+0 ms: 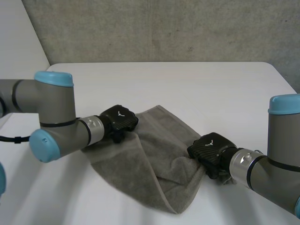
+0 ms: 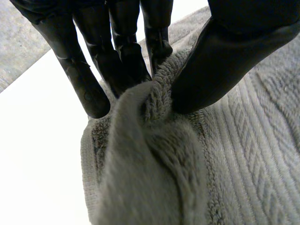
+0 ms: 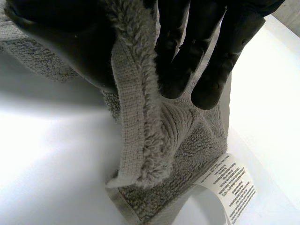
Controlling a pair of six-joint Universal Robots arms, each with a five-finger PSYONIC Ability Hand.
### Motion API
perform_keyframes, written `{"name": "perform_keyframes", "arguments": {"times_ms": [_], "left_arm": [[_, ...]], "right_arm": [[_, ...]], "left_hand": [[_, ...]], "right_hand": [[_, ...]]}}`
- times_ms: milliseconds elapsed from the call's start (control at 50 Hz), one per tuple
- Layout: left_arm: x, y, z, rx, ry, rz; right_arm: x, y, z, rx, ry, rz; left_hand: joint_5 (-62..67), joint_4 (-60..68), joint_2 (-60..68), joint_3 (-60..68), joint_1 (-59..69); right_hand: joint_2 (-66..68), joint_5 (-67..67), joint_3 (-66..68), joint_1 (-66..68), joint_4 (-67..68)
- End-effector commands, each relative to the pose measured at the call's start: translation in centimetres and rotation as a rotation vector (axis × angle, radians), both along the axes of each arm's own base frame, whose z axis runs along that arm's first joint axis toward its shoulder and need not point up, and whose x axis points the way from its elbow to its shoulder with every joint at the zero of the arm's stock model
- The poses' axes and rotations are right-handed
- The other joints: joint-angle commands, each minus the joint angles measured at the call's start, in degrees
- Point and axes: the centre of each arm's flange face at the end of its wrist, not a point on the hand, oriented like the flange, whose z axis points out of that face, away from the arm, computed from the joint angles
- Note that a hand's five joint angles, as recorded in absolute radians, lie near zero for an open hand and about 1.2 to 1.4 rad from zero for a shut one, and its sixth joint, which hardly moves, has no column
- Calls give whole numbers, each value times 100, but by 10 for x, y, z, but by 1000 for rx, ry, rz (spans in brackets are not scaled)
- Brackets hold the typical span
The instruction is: Fold the towel.
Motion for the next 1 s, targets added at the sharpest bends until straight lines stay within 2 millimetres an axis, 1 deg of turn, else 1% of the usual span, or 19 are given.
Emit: {"name": "perform_keyframes", "arguments": {"times_ms": [20,180,300,460,500,520,560,620,660,700,740,780,820,840,880,900,940,980,1000], "left_arm": [[14,15,34,-18,19,18],[30,47,65,-38,54,3],[40,44,81,-83,83,28],[28,-30,134,-280,301,145],[20,-53,188,-401,490,193],[20,-53,188,-402,491,194],[24,-59,252,-533,722,204],[29,-58,278,-579,838,197],[43,-43,324,-656,1031,151],[54,-43,333,-669,1081,142],[65,-49,330,-660,1103,155],[74,-58,314,-620,1094,187],[73,-66,258,-468,1006,201],[73,-66,258,-467,1005,201],[68,-60,199,-291,903,158],[68,-60,199,-290,903,158],[68,-55,170,-222,852,140],[77,-47,118,-151,761,158],[77,-47,118,-151,761,158]], "right_arm": [[-1,1,4,-10,-2,-2],[-8,24,28,0,79,69],[-9,23,52,-64,144,137],[28,-70,134,-409,-143,-25],[35,-97,201,-624,-328,-142],[35,-98,202,-625,-329,-142],[31,-95,269,-803,-535,-230],[29,-91,289,-848,-618,-239],[23,-82,306,-885,-690,-208],[25,-77,301,-862,-673,-173],[27,-75,285,-811,-635,-137],[28,-78,241,-700,-510,-80],[26,-77,219,-658,-434,-55],[26,-77,218,-658,-433,-55],[23,-70,173,-590,-271,5],[23,-70,173,-590,-270,5],[15,-62,123,-519,-102,56],[8,-58,98,-477,-26,76],[8,-58,98,-477,-25,76]], "left_hand": [[620,269,632,515,730],[620,269,632,515,730],[620,269,632,515,730],[620,269,632,515,730],[620,269,632,515,730],[620,269,632,515,730],[620,269,632,515,730],[620,269,632,515,730],[620,269,632,515,730],[620,269,632,515,730],[620,269,632,515,730],[620,269,632,515,730],[620,269,632,515,730],[620,269,632,515,730],[620,269,632,515,730],[620,269,632,515,730],[620,269,632,515,730],[620,269,632,515,730],[620,269,632,515,730]], "right_hand": [[470,331,389,377,347],[470,331,389,377,347],[470,331,389,377,347],[470,331,389,377,347],[470,331,389,377,347],[470,331,389,377,347],[470,331,389,377,347],[470,331,389,377,347],[470,331,389,377,347],[470,331,389,377,347],[470,331,389,377,347],[470,331,389,377,347],[470,331,389,377,347],[470,331,389,377,347],[470,331,389,377,347],[470,331,389,377,347],[470,331,389,377,347],[470,331,389,377,347],[470,331,389,377,347]]}}
